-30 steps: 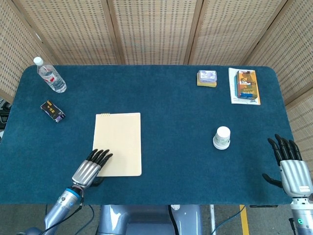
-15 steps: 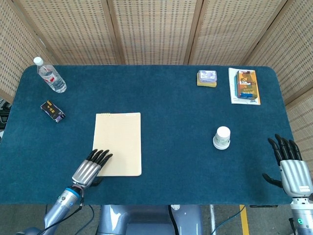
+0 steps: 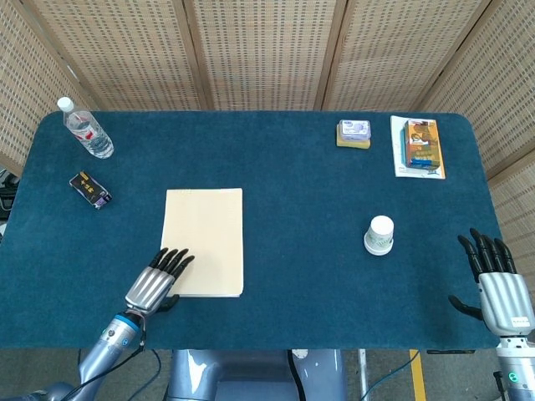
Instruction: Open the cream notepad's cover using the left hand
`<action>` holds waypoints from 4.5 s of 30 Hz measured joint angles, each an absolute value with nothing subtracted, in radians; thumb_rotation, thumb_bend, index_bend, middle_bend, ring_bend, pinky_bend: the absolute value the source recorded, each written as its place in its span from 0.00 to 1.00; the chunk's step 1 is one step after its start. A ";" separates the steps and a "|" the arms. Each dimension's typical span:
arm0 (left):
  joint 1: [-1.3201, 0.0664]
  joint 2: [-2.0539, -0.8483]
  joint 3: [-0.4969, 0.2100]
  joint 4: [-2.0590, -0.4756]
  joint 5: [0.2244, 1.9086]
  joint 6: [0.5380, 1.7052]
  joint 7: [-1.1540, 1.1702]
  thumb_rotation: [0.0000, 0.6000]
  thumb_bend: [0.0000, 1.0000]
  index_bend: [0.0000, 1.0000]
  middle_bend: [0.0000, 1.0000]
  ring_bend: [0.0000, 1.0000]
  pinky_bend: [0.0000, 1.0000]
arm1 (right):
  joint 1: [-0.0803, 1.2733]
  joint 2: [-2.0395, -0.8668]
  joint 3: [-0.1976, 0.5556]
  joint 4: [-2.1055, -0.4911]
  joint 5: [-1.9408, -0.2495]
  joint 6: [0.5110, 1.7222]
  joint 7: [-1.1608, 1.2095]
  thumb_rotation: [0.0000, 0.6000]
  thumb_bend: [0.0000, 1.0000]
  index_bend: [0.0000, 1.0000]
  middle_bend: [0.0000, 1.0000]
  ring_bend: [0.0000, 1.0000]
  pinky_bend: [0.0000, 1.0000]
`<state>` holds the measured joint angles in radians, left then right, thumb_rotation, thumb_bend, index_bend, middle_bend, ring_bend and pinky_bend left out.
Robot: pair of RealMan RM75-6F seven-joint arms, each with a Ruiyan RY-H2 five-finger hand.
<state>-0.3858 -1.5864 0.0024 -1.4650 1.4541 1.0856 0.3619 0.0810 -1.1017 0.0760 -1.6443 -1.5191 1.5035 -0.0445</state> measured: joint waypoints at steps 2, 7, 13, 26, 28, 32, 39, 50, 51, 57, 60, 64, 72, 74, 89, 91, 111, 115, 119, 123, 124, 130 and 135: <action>-0.393 -1.585 -0.007 -1.466 1.452 1.085 0.367 1.00 0.41 0.00 0.00 0.00 0.00 | 0.081 -1.102 0.076 -1.644 -1.518 1.502 -0.043 1.00 0.00 0.05 0.00 0.00 0.00; -0.420 -1.574 -0.058 -1.484 1.434 1.088 0.390 1.00 0.41 0.00 0.00 0.00 0.00 | 0.082 -1.101 0.078 -1.643 -1.514 1.501 -0.040 1.00 0.00 0.05 0.00 0.00 0.00; -0.458 -1.541 -0.130 -1.542 1.382 1.085 0.429 1.00 0.41 0.00 0.00 0.00 0.00 | 0.084 -1.100 0.080 -1.640 -1.507 1.494 -0.036 1.00 0.00 0.05 0.00 0.00 0.00; -0.533 -1.570 -0.174 -1.480 1.251 0.995 0.463 1.00 0.42 0.36 0.23 0.16 0.15 | 0.088 -1.103 0.083 -1.633 -1.495 1.485 -0.034 1.00 0.00 0.05 0.00 0.00 0.00; -0.535 -1.582 -0.172 -1.464 1.264 1.003 0.435 1.00 0.45 0.56 0.41 0.31 0.27 | 0.088 -1.103 0.083 -1.633 -1.494 1.484 -0.033 1.00 0.00 0.05 0.00 0.00 0.00; -0.533 -1.593 -0.153 -1.425 1.331 1.034 0.367 1.00 0.50 0.73 0.54 0.42 0.36 | 0.089 -1.103 0.082 -1.633 -1.496 1.482 -0.031 1.00 0.00 0.05 0.00 0.00 0.00; -0.524 -1.583 -0.076 -1.363 1.494 1.102 0.245 1.00 0.52 0.75 0.55 0.43 0.36 | 0.088 -1.102 0.079 -1.635 -1.501 1.484 -0.032 1.00 0.00 0.05 0.00 0.00 0.00; -0.489 -1.501 0.105 -1.306 1.762 1.272 0.067 1.00 0.52 0.75 0.56 0.44 0.39 | 0.089 -1.108 0.075 -1.636 -1.504 1.483 -0.047 1.00 0.00 0.05 0.00 0.00 0.00; -0.484 -1.491 0.125 -1.301 1.788 1.293 0.045 1.00 0.52 0.75 0.56 0.44 0.39 | 0.089 -1.109 0.075 -1.636 -1.505 1.482 -0.048 1.00 0.00 0.05 0.00 0.00 0.00; -0.458 -1.434 0.217 -1.304 1.873 1.345 -0.004 1.00 0.52 0.75 0.56 0.44 0.39 | 0.089 -1.112 0.074 -1.636 -1.506 1.483 -0.057 1.00 0.00 0.05 0.00 0.00 0.00; -0.451 -1.398 0.231 -1.345 1.873 1.339 0.002 1.00 0.52 0.75 0.56 0.44 0.39 | 0.089 -1.113 0.074 -1.637 -1.507 1.484 -0.060 1.00 0.00 0.05 0.00 0.00 0.00; -0.448 -1.361 0.210 -1.409 1.856 1.347 0.021 1.00 0.52 0.75 0.56 0.44 0.39 | 0.090 -1.116 0.073 -1.636 -1.510 1.484 -0.068 1.00 0.00 0.05 0.00 0.00 0.00; -0.494 -1.335 0.052 -1.527 1.722 1.340 -0.033 1.00 0.51 0.74 0.56 0.44 0.39 | 0.090 -1.116 0.078 -1.634 -1.500 1.484 -0.063 1.00 0.00 0.05 0.00 0.00 0.00; -0.513 -1.325 0.009 -1.559 1.669 1.316 -0.056 1.00 0.51 0.74 0.56 0.44 0.39 | 0.091 -1.116 0.080 -1.631 -1.496 1.482 -0.063 1.00 0.00 0.05 0.00 0.00 0.00; -0.712 -1.359 -0.309 -1.473 1.218 1.070 -0.126 1.00 0.32 0.18 0.15 0.09 0.12 | 0.110 -1.142 0.105 -1.589 -1.431 1.443 -0.086 1.00 0.00 0.05 0.00 0.00 0.00; -0.743 -1.380 -0.332 -1.413 1.171 1.033 -0.112 1.00 0.15 0.01 0.01 0.00 0.00 | 0.111 -1.146 0.107 -1.584 -1.423 1.439 -0.093 1.00 0.00 0.05 0.00 0.00 0.00; -0.753 -1.341 -0.354 -1.335 1.093 1.065 0.005 1.00 0.00 0.00 0.00 0.00 0.00 | 0.115 -1.164 0.103 -1.582 -1.422 1.441 -0.134 1.00 0.00 0.05 0.00 0.00 0.00; -0.690 -1.279 -0.346 -1.393 1.126 1.149 -0.004 1.00 0.00 0.00 0.00 0.00 0.00 | 0.112 -1.161 0.096 -1.588 -1.437 1.446 -0.125 1.00 0.00 0.05 0.00 0.00 0.00; -0.620 -1.195 -0.321 -1.479 1.147 1.186 -0.010 1.00 0.00 0.00 0.00 0.00 0.00 | 0.108 -1.153 0.091 -1.598 -1.456 1.459 -0.114 1.00 0.00 0.05 0.00 0.00 0.00; -0.524 -1.110 -0.268 -1.586 1.155 1.240 0.026 1.00 0.00 0.00 0.00 0.00 0.00 | 0.104 -1.145 0.088 -1.608 -1.469 1.471 -0.104 1.00 0.00 0.05 0.00 0.00 0.00; -0.498 -1.096 -0.253 -1.609 1.158 1.261 0.034 1.00 0.00 0.00 0.00 0.00 0.00 | 0.103 -1.143 0.087 -1.609 -1.470 1.472 -0.102 1.00 0.00 0.05 0.00 0.00 0.00; -0.308 -1.029 -0.116 -1.716 1.220 1.408 0.042 1.00 0.00 0.00 0.00 0.00 0.00 | 0.100 -1.136 0.082 -1.612 -1.483 1.476 -0.090 1.00 0.00 0.05 0.00 0.00 0.00; -0.196 -1.034 -0.025 -1.735 1.287 1.503 0.037 1.00 0.00 0.00 0.00 0.00 0.00 | 0.097 -1.134 0.076 -1.613 -1.499 1.486 -0.089 1.00 0.00 0.05 0.00 0.00 0.00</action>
